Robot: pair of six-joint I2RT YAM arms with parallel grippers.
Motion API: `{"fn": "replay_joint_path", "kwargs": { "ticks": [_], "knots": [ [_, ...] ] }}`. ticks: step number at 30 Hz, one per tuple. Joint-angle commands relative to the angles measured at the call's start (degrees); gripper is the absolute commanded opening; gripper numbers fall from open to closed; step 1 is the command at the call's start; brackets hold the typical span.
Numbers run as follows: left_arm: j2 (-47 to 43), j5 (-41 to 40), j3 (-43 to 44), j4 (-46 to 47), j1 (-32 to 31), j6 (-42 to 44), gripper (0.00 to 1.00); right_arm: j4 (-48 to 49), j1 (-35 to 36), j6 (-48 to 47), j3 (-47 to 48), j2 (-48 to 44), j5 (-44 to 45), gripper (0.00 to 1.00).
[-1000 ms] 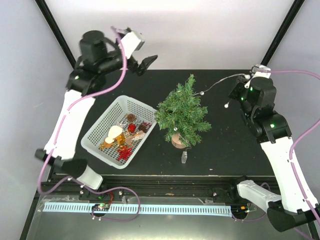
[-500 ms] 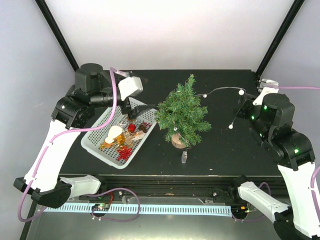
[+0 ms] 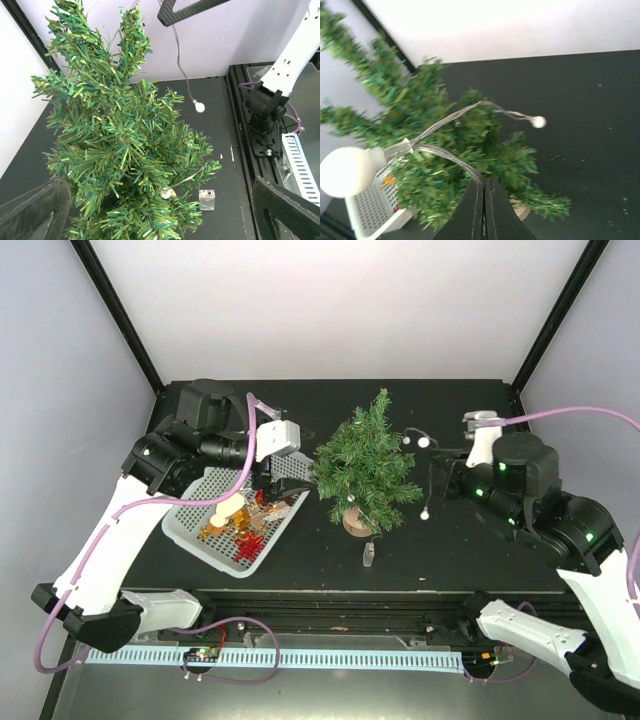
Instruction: Decorate the small christmas tree
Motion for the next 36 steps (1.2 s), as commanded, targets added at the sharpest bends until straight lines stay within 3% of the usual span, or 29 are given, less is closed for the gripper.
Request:
{"fn": "replay_joint_path", "kwargs": {
  "ticks": [1,13,17,23,32,36],
  "knots": [
    [1.19,2.87,0.04,2.04,-0.93,-1.08,0.99,-1.27,7.34,2.26,3.12,2.19,5.24,0.01],
    [2.84,-0.27,2.5,6.69,-3.5,-6.01,0.99,-6.46,16.9,5.79,4.06,4.13,9.45,0.01],
    [3.68,-0.39,1.84,10.28,-3.9,-9.79,0.99,-10.62,18.9,6.77,8.4,5.76,9.26,0.01],
    [6.52,3.7,3.52,10.3,-7.65,-10.76,0.99,-13.05,20.36,6.31,14.55,8.19,3.41,0.01],
    [9.79,8.04,2.57,10.88,-12.44,-11.63,0.95,-7.96,20.51,7.44,13.69,7.35,-5.55,0.01],
    [10.39,9.08,2.18,11.26,-14.28,-11.85,0.89,-4.96,20.51,8.41,12.5,6.85,-7.27,0.01]
  ]
}}
